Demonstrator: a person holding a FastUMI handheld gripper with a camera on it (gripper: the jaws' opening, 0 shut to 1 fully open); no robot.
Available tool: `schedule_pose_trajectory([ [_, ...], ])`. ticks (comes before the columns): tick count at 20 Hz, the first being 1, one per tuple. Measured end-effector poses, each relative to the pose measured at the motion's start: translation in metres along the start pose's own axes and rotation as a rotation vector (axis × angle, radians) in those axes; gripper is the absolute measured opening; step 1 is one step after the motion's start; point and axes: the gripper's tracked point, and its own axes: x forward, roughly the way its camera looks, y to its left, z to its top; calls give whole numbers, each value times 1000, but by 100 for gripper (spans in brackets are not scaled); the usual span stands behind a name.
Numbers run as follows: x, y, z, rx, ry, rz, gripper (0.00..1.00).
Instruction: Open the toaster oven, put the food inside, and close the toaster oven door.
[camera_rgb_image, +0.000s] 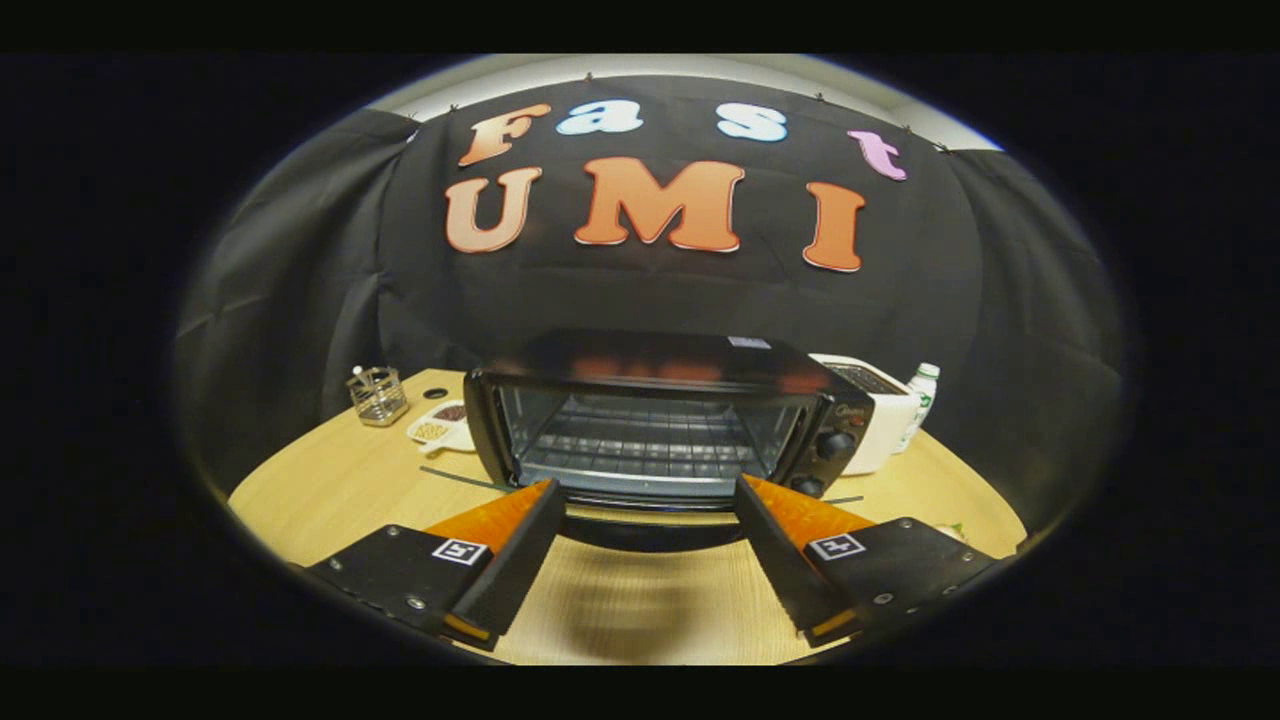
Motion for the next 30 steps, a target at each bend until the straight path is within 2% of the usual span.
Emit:
schedule_pose_trajectory([
  [10,-15,8,-81,-18,134,23,100],
  [15,-4,12,-118,38,236,35,100],
  [17,-6,12,-110,24,222,38,100],
  [22,-30,-3,-88,81,251,98,100],
  [25,-49,-36,-75,102,260,113,100],
  [30,-76,-107,-68,128,307,86,100],
])
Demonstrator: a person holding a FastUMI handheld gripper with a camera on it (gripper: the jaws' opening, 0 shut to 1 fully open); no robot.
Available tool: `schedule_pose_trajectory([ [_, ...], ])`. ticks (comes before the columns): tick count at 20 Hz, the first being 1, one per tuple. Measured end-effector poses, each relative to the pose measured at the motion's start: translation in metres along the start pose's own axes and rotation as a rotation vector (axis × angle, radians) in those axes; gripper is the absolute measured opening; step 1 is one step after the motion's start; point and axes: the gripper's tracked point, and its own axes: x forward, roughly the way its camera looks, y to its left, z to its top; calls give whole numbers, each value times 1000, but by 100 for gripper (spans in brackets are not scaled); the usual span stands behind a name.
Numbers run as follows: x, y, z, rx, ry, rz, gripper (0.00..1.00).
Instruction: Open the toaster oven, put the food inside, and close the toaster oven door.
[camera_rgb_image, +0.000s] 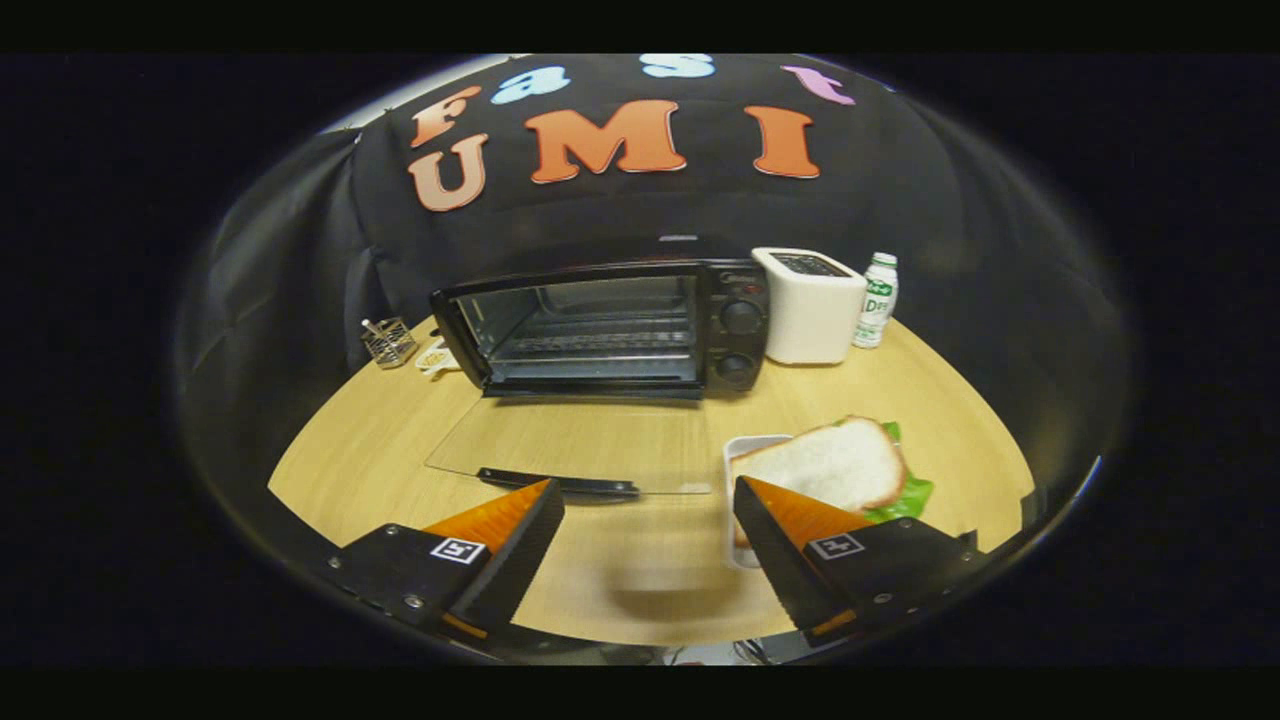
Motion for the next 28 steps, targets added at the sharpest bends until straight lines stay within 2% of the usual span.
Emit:
schedule_pose_trajectory([
  [6,-26,-70,2,-11,88,-29,100],
  [9,-29,-93,3,-15,133,-14,100],
  [14,-7,-122,1,21,258,46,100],
  [18,13,-130,0,128,348,140,98],
  [22,33,-129,1,264,440,241,82],
  [23,38,-129,0,287,461,258,74],
  [26,51,-121,-4,358,522,317,60],
  [27,50,-118,-5,369,528,333,51],
  [28,53,-119,-5,361,528,335,47],
])
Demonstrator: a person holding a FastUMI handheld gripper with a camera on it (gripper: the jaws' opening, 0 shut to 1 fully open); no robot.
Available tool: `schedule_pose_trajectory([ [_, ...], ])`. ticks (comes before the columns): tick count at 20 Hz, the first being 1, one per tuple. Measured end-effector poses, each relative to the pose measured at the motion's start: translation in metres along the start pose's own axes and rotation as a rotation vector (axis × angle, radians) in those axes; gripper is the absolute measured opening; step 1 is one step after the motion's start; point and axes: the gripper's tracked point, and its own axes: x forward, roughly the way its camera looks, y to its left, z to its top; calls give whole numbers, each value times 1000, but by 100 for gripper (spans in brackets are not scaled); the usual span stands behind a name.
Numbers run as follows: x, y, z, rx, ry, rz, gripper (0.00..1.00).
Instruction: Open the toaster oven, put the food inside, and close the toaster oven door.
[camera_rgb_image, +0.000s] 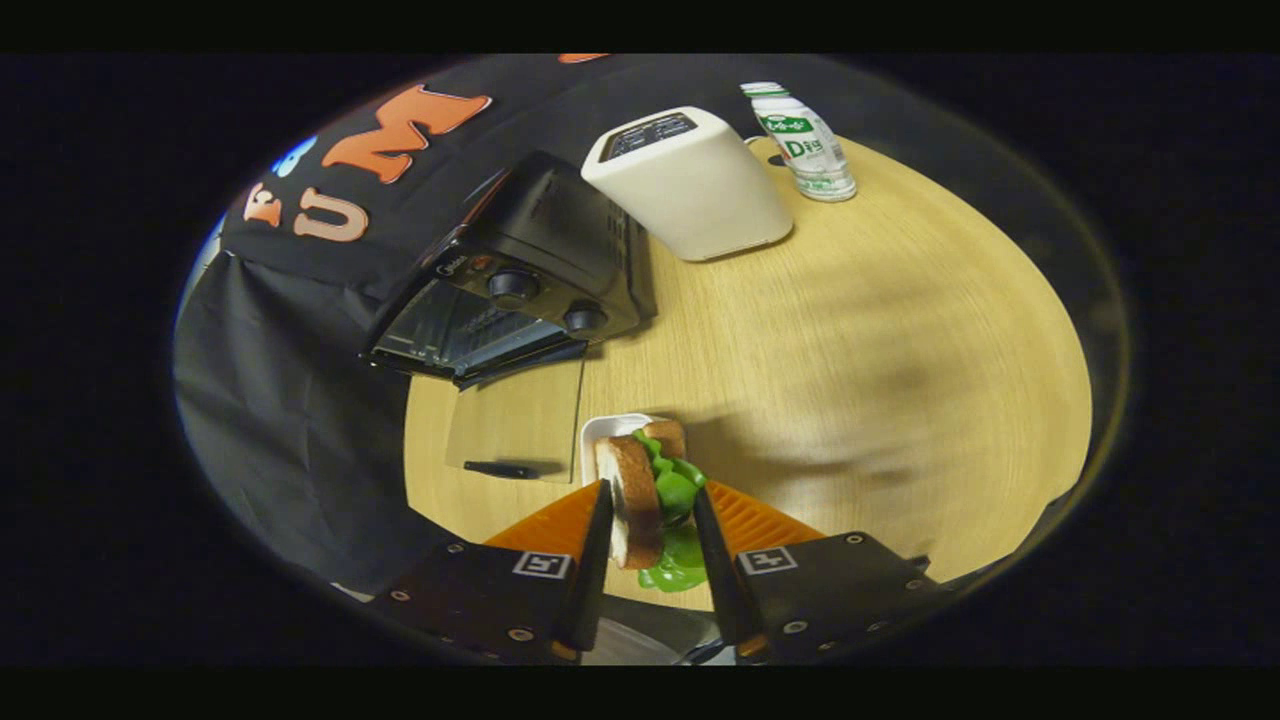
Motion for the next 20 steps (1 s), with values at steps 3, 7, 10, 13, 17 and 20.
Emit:
schedule_pose_trajectory([
  [3,0,-1,0,8,7,10,38],
  [7,-4,2,1,7,-18,-8,24],
  [10,-16,11,8,11,-65,-7,23],
  [13,-34,16,20,21,-134,-16,23],
  [17,-53,34,34,83,-245,14,23],
  [20,-57,55,37,127,-314,56,22],
])
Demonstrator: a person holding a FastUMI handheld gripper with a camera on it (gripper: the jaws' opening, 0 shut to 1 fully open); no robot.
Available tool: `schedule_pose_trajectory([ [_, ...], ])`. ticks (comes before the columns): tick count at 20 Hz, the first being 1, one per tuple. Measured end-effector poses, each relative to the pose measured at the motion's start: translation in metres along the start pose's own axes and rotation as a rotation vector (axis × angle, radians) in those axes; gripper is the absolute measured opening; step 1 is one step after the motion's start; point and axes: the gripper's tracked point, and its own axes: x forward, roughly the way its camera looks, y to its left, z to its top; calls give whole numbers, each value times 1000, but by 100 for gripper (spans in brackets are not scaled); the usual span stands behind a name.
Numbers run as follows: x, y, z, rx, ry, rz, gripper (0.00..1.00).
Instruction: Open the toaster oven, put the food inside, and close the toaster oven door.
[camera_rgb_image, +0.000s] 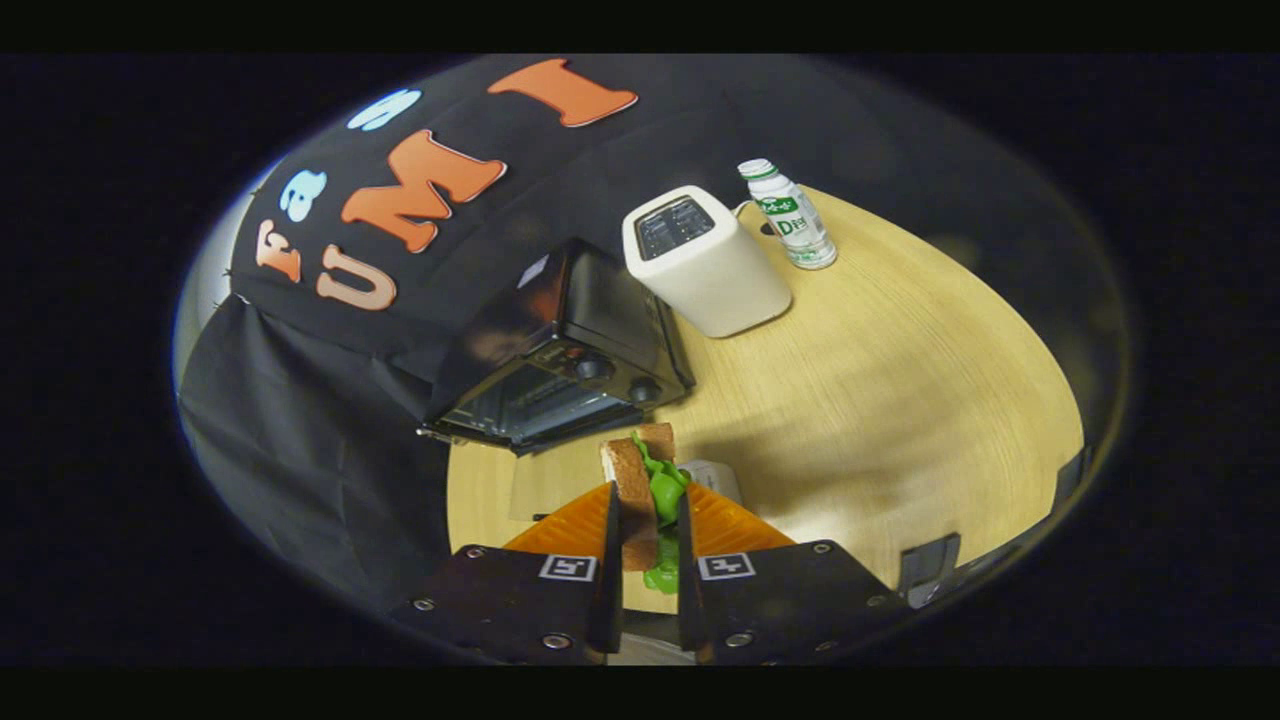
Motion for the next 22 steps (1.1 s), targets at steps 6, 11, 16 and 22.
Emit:
schedule_pose_trajectory([
  [6,28,45,-6,156,-113,86,23],
  [11,69,80,-8,317,-206,171,23],
  [16,122,98,-14,446,-263,197,23],
  [22,177,104,-7,676,-376,233,22],
])
